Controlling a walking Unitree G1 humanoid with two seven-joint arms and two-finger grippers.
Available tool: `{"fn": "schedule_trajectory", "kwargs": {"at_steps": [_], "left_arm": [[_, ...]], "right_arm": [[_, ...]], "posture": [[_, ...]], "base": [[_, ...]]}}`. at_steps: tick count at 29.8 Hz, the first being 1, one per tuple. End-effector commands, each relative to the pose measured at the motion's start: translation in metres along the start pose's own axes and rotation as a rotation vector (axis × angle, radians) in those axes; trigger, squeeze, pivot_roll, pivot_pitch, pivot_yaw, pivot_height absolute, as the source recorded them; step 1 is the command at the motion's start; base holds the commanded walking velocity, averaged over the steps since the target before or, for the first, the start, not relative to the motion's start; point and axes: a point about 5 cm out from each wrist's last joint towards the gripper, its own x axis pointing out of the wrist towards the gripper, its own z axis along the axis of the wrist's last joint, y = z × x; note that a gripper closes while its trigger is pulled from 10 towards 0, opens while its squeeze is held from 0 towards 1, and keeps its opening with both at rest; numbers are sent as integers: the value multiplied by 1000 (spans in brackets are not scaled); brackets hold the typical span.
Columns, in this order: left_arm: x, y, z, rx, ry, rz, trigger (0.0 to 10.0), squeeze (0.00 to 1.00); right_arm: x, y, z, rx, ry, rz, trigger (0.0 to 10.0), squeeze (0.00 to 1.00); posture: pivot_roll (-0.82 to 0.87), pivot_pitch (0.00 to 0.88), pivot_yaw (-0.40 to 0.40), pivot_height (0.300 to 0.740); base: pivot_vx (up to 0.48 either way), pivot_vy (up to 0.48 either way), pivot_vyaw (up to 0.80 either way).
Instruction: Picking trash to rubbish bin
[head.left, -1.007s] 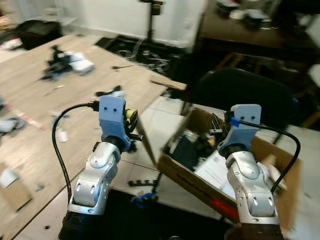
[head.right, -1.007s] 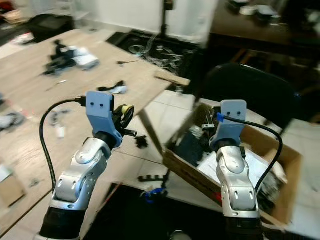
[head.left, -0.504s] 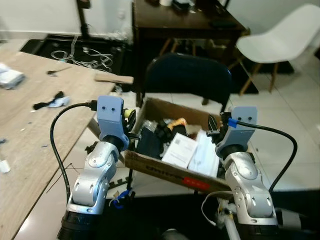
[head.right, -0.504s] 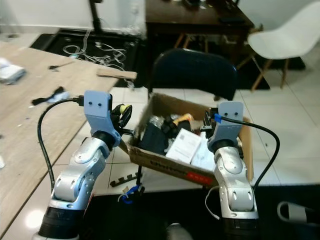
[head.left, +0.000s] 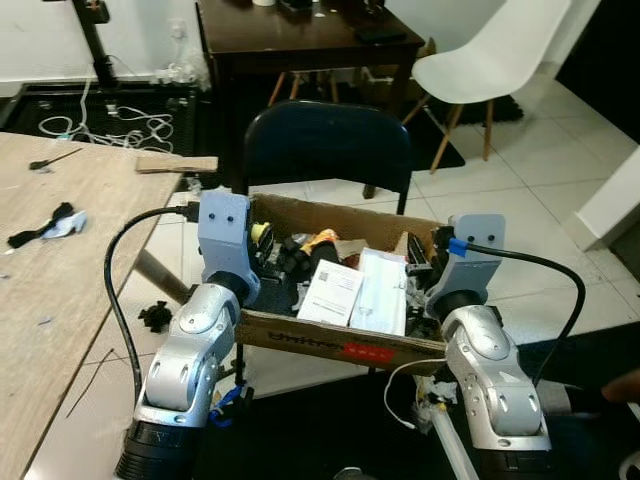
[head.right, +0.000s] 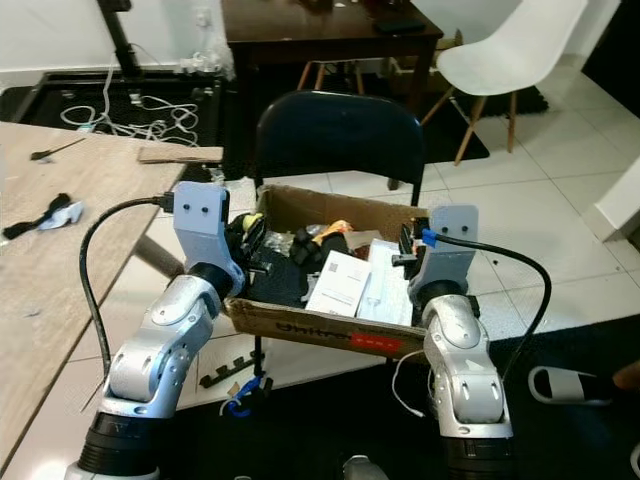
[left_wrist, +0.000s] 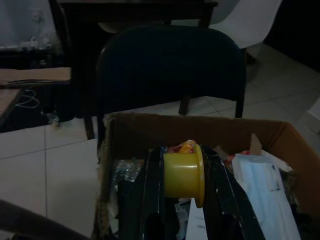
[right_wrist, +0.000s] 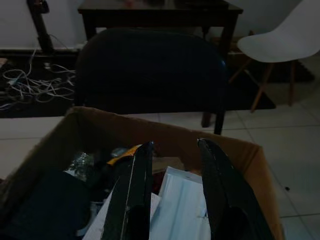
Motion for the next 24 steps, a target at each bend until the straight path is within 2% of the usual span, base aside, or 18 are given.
{"fn": "schedule_trajectory", "kwargs": {"at_steps": [1,6,17,24], "left_arm": [[-2,0,-7,2,40,2,10000,0],[-1,0,-7,-10,44,15,10000,0],[-2,-9,-1,-20,2,-78,10000,0],[-4,-16,0,-16,-14,-127,10000,0]], "right_arm": [[-2,-2,-7,16,34,-7,10000,0],[-2,-2,-10,5,55,4,10000,0],[-4,-2,-15,11,67,-5,10000,0],[-5,-4,-17,9,74,-11,10000,0]], "posture": [[27,149,2,740],[26,143,2,740],[26,143,2,740],[26,149,4,740]], "base": [[0,0,0],[0,0,0],[0,0,0],[333,0,0]]}}
